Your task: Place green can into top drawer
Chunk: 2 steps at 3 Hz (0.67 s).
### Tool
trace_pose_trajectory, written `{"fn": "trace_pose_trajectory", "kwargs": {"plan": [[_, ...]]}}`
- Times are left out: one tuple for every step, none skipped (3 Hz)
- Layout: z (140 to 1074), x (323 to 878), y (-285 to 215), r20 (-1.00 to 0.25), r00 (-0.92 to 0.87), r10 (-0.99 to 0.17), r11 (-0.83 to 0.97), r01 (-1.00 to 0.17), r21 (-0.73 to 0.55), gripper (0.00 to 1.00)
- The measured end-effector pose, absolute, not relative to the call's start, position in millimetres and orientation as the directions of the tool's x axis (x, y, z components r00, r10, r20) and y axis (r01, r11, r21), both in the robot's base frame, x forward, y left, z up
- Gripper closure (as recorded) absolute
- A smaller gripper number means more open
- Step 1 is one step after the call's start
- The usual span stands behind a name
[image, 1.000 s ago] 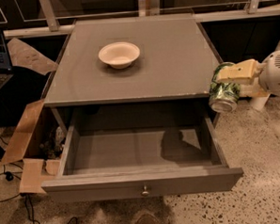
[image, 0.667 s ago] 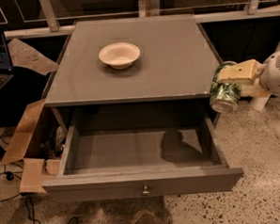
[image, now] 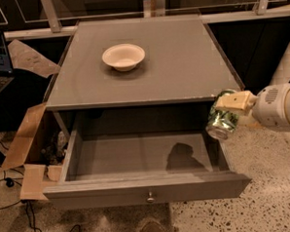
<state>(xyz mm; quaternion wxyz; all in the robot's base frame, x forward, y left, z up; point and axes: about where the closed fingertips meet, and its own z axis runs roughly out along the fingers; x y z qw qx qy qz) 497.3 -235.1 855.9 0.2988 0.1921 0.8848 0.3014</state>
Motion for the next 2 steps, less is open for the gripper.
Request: {"fn": "trace_pose_trajectory", "kwargs": {"plan": [[819,489,-217,-0.342,-0.785,0.516,0.727,0.191,0.659,1.00],[789,486,-197,-0.278,-0.824,0.495,0.718,0.207,0.664,1.00]]}}
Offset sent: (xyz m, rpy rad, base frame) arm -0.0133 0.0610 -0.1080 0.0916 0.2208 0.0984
